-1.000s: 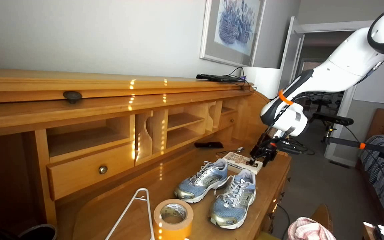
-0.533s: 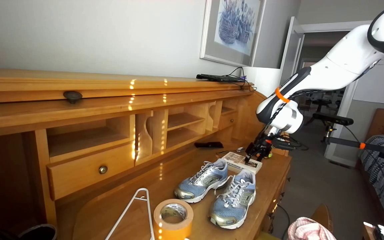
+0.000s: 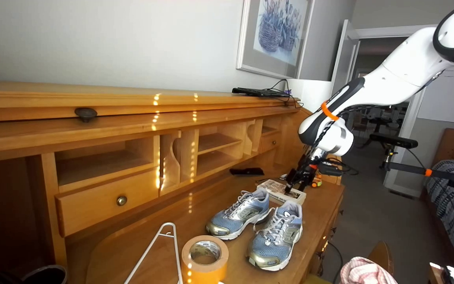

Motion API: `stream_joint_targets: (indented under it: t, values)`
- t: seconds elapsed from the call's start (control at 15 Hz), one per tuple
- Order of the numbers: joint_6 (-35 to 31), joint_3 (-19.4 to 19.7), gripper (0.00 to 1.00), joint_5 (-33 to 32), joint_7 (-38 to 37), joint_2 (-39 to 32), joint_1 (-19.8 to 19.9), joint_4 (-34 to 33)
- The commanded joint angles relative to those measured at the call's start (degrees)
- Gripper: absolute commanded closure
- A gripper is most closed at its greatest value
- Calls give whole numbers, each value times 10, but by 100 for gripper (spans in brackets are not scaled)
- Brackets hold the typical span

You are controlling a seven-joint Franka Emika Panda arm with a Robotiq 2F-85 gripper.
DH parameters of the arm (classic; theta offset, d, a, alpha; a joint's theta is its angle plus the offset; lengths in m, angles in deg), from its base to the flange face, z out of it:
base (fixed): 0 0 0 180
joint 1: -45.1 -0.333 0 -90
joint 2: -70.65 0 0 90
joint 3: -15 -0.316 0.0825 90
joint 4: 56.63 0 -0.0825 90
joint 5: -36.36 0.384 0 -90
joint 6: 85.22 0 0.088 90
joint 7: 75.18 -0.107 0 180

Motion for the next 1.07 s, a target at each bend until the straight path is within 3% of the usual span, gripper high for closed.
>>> stream_joint_targets:
  t: [0.0, 0.27, 0.6, 1.0]
  values:
    - [26, 14, 0, -19, -8, 24, -17, 9]
    - [31, 63, 0, -84, -50, 62, -73, 37]
    - [86, 158, 0, -243, -148, 74, -191, 35]
    - [112, 197, 0, -364, -209, 61, -273, 24]
